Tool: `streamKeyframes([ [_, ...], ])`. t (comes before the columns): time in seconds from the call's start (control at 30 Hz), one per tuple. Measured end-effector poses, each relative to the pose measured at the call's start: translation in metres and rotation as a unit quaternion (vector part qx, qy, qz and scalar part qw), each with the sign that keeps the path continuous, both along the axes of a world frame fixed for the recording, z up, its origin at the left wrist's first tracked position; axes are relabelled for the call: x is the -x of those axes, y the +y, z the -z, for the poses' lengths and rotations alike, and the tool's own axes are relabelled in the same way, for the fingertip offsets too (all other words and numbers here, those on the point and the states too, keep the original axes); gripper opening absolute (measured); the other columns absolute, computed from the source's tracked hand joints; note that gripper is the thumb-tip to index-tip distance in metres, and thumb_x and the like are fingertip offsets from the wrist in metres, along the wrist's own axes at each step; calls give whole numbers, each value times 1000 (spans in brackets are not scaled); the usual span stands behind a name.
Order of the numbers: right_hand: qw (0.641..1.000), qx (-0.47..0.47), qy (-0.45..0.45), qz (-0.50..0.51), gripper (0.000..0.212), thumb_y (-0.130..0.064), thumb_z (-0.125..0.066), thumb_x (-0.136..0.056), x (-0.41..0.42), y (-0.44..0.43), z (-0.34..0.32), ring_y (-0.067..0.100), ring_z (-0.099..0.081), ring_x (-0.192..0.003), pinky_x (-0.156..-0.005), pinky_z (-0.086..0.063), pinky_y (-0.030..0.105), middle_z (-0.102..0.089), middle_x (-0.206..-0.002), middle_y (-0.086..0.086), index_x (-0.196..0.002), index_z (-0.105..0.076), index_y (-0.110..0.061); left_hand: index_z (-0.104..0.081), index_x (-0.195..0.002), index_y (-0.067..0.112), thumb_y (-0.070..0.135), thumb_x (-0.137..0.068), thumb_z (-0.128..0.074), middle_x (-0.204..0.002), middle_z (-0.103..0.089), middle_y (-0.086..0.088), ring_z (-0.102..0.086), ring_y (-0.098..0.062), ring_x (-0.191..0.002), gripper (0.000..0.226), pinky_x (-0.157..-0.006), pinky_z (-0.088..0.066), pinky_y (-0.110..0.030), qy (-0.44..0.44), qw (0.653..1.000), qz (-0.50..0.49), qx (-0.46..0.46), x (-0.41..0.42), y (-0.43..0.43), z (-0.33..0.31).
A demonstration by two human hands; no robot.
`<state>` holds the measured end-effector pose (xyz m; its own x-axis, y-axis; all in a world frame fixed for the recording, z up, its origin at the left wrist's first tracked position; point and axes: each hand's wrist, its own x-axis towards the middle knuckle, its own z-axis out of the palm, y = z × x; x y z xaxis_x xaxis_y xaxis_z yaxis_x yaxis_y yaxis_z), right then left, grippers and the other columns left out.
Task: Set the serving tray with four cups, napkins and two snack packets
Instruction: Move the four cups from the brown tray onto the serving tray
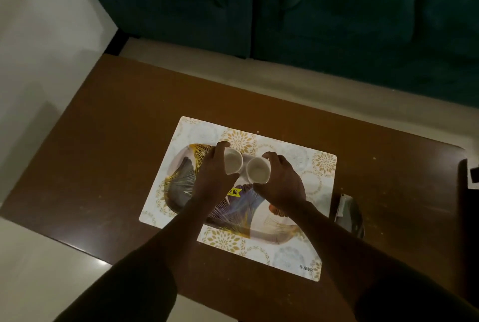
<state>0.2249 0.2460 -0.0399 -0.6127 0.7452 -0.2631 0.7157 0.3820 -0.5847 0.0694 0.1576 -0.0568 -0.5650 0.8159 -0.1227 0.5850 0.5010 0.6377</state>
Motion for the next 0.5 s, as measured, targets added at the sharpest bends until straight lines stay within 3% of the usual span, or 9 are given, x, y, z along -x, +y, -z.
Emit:
streamKeyframes([
  [0.17, 1000, -5, 8, 12, 71, -42, -82, -67, 8, -9, 6, 22, -63, -94, -65, -51, 31, -60, -113, 7, -122, -46, -14, -49, -119, 17, 33, -72, -82, -112, -65, -4, -64, -21, -97, 60, -68, -51, -30, -5, 1000, 30, 5, 3, -2, 6],
  [0.3, 1000, 17, 11, 12, 77, -51, -74, -73, 5, -8, 2, 22, -60, -106, -77, -55, 36, -56, -126, 6, -134, -40, -17, -45, -134, 14, 27, -73, -81, -130, -55, -8, -54, -25, -117, 72, -87, -54, -42, -31, 996, 76, 19, 9, -7, -2],
  [0.4, 997, 41, 69, -15, 62, -20, -58, -82, 3, 10, -7, 24, -49, -125, -95, -50, 42, -46, -143, 3, -141, -38, -22, -35, -145, 16, 8, -76, -67, -149, -39, -7, -40, -25, -136, 76, -104, -46, -42, -23, 986, 160, 25, 26, -11, -17],
  [0.5, 992, 37, 27, -121, 71, -1, -55, -76, 4, 27, -12, 22, -35, -136, -104, -43, 42, -35, -153, -3, -142, -41, -22, -29, -150, 21, -6, -73, -60, -157, -32, -3, -32, -23, -142, 88, -105, -41, -33, 26, 962, 261, 73, 36, -8, -27],
])
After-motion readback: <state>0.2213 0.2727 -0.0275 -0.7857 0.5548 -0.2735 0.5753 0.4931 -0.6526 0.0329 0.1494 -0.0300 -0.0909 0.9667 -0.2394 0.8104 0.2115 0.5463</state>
